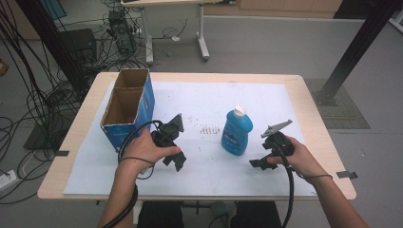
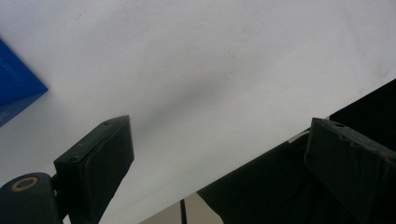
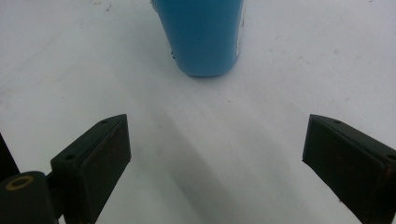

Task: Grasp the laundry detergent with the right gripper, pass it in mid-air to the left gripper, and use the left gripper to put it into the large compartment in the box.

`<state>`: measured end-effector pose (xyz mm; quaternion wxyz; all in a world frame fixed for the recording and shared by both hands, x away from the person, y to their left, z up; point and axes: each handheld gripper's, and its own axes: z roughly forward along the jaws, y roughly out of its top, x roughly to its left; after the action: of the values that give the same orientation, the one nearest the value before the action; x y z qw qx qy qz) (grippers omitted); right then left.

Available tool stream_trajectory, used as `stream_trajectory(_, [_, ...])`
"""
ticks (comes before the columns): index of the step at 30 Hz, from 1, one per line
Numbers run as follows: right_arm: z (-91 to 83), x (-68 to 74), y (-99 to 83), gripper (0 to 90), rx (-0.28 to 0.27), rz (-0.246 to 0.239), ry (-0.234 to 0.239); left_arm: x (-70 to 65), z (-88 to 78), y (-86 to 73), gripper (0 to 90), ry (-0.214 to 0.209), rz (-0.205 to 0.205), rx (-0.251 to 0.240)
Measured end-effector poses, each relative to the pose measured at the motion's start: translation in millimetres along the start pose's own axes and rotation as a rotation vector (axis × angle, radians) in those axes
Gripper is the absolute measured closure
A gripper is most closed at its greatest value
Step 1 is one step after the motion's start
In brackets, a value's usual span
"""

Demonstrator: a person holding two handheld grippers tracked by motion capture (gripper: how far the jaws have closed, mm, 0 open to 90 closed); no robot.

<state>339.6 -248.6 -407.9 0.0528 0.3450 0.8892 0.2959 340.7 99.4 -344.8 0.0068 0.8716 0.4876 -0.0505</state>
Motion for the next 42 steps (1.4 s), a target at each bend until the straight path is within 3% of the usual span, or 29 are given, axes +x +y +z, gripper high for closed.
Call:
stream_trajectory(6, [3.7, 1.6, -1.3, 7.3, -0.04, 0.0, -0.001, -0.3, -0.3, -0.2, 8.4, -0.001, 0.001, -0.005])
stream_trajectory(16, [6.0, 1.7, -1.6, 6.5, -0.156, -0.011, -0.019, -0.6, -0.6, -0.6, 8.4, 0.003, 0.004, -0.007])
stream_trajectory(28, [13.0, 2.6, -4.9, 6.1, -0.228, -0.016, -0.006, -1.1, -0.8, 0.0, 8.4, 0.012, 0.009, -0.003])
stream_trajectory(33, [14.5, 1.4, -5.9, 5.6, -0.284, -0.009, -0.011, -2.4, -0.5, -0.4, 8.4, 0.014, 0.011, -0.003])
stream_trajectory(42, [21.9, 0.0, -8.6, 5.9, -0.326, -0.002, -0.013, -2.0, -0.2, -0.7, 8.4, 0.015, 0.007, -0.001])
